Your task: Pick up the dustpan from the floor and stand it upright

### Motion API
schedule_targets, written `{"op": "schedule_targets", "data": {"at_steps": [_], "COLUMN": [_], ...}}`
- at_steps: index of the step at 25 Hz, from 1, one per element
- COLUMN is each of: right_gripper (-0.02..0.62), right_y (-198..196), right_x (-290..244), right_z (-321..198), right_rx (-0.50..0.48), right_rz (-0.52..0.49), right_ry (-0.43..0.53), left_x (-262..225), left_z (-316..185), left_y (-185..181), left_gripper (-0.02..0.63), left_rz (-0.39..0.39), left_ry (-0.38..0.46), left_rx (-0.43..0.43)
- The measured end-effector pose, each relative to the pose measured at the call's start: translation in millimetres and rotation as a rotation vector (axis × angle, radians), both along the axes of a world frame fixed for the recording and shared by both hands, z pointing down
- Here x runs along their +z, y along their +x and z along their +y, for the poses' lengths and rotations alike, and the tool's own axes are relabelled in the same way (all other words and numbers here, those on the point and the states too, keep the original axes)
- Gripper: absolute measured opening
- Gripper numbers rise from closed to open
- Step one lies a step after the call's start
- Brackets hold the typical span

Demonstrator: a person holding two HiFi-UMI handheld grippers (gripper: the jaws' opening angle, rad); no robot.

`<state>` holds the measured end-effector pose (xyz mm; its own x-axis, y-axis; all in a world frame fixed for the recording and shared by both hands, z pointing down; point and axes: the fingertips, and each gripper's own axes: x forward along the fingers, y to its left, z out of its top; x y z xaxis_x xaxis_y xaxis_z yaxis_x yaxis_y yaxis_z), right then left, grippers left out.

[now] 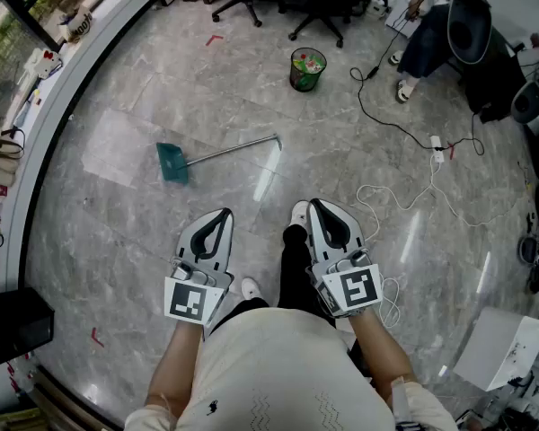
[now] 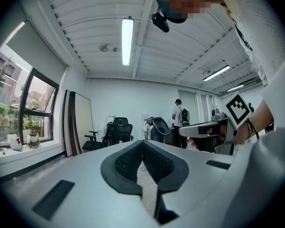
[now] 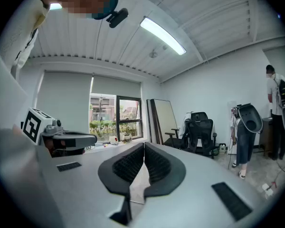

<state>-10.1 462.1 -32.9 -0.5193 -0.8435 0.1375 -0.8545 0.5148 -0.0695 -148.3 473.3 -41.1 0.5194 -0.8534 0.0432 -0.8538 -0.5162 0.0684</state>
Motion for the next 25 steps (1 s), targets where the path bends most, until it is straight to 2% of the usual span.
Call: {"op": "schedule_targets", "data": {"at_steps": [9,12,13,16,18,21,23,25], "right_gripper": [0.017,0.017,0.017,0.017,0.017,0.017,0.017,0.017], "right_y": [59.2,78.5,86.3,113.5,127.0,136.3,132.7,128.1], "right_x": [8.6,4.7,4.6,27.2,50.4,107.2,141.4,167.3], "right_z": [-208.2,-268.6,-289.9,-347.9,-380.3,-413.5,-440.0,-470.5], "right_rx": [-0.078,-0.12,-0.131,-0.14,-0.118,-0.097,-0.094,-0.075], "right_rz": [-0.008,-0.013,-0.024,-0.026,-0.043,-0.035,-0.039,-0.084], "right_ry": [-0.014,-0.013,-0.004,-0.028,-0.05,-0.132,-0.157,-0.15], "left_x": [30.2,44.0,47.6,76.0,109.6,178.2,234.8,300.6], "left_z": [-200.1,-259.1,-279.6,-335.0,-363.2,-395.3,-424.6,-453.8], "left_y": [65.0,89.9,101.2,130.3,141.7,154.1,158.2,164.7], "left_gripper": [0.011,0.011,0.011,0.011,0.011,0.011,0.011,0.011], "left_rz": [-0.04,-0.063,-0.125,-0.425,-0.503,-0.564,-0.654,-0.753], "left_ry": [-0.064,-0.052,-0.048,-0.035,-0.063,-0.134,-0.171,-0.208], "left_rx": [-0.045,-0.042,-0.021,0.093,0.121,0.187,0.252,0.31]}}
